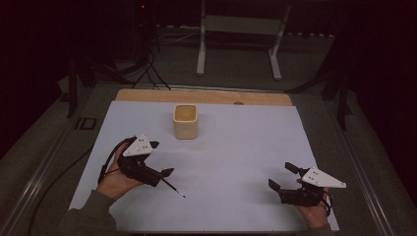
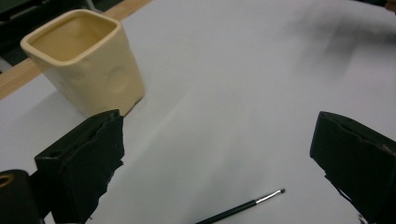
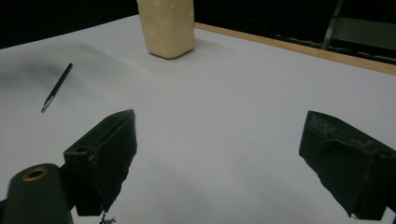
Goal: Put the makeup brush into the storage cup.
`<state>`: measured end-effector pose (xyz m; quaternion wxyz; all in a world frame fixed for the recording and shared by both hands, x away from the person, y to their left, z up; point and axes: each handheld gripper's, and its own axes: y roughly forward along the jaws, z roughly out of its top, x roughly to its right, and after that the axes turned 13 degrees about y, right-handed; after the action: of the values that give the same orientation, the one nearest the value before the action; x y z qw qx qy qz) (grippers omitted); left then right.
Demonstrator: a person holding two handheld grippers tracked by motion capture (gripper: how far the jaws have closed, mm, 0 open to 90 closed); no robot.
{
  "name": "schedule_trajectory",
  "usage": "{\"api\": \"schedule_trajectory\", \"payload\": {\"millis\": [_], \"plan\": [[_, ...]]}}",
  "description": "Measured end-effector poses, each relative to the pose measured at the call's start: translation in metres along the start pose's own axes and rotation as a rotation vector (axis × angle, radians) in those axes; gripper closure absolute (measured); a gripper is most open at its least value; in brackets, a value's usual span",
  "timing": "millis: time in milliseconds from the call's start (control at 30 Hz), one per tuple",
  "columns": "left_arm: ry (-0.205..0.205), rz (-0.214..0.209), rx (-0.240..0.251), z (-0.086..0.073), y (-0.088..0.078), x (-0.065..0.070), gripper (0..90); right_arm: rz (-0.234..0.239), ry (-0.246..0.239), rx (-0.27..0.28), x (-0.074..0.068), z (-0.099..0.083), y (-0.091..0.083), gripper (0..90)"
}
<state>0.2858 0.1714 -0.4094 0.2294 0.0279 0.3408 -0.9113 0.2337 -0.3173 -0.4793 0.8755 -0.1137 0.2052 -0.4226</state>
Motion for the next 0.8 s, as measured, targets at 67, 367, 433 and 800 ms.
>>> {"api": "schedule_trajectory", "payload": {"millis": [67, 367, 433, 800], "plan": [[0.010, -0.006, -0.017, 0.002, 0.000, -0.001, 4.3, 0.000, 0.001, 0.000, 0.000, 0.000, 0.000, 11.1], [0.033, -0.015, -0.059, 0.006, -0.003, -0.006, 4.7, 0.001, -0.001, 0.000, 0.000, 0.000, 0.000, 11.1], [0.039, -0.025, -0.077, 0.007, -0.003, -0.008, 4.8, 0.001, 0.000, -0.002, 0.000, 0.000, 0.000, 11.1], [0.067, -0.064, -0.145, 0.009, 0.000, -0.011, 4.9, 0.004, -0.003, -0.005, 0.000, 0.000, 0.000, 11.1]]}}
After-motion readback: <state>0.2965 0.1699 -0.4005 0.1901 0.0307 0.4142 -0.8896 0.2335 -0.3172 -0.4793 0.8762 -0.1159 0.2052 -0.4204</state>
